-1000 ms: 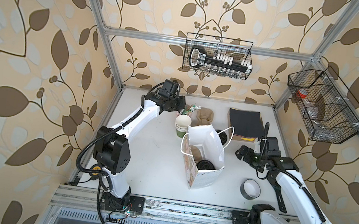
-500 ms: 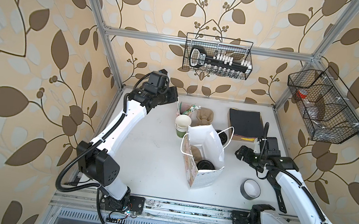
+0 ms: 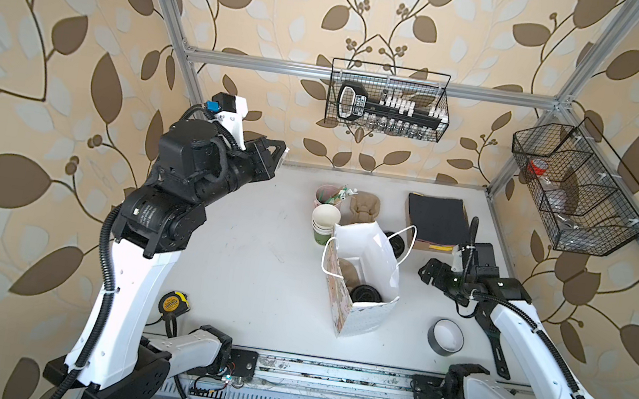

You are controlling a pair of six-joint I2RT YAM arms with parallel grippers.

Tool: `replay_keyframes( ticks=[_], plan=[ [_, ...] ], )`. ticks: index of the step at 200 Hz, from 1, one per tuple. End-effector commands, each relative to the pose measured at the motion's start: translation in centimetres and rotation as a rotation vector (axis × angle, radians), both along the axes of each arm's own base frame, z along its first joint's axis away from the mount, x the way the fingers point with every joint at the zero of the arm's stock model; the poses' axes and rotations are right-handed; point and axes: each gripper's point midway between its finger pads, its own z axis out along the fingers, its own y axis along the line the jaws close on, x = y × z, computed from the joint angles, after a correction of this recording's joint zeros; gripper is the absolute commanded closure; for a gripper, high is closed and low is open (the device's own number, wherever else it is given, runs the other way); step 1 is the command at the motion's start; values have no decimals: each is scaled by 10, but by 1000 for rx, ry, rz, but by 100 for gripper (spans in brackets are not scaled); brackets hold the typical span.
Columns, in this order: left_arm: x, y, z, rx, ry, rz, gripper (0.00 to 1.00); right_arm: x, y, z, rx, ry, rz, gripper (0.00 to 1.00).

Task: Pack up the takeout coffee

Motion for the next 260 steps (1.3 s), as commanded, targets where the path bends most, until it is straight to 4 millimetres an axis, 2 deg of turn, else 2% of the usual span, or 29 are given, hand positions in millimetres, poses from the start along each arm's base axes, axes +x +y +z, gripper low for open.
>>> replay_keyframes(
  ticks=[1,30,49,107,166,219,235,260],
  plan=[
    [-17,-12,9,-56,41,-91,100,7,6,15,24,-34,11,4],
    [-55,-20,38,-182,18,-202,100,7,9,17,33,-39,16,4],
    [-73,-27,50,-266,20,-279,100,7,11,17,33,-39,20,4],
    [-108,-38,69,-437,32,-431,100,9,17,21,24,-48,24,4],
    [-117,-48,81,-486,32,-508,100,12,20,15,21,-35,19,5],
    [-99,-62,65,-478,85,-522,100,14,22,16,22,-40,23,5],
    [-95,-74,56,-466,107,-540,100,15,22,16,22,-43,24,5],
    [-99,-109,44,-397,130,-594,100,15,24,16,28,-43,27,5]
  ],
)
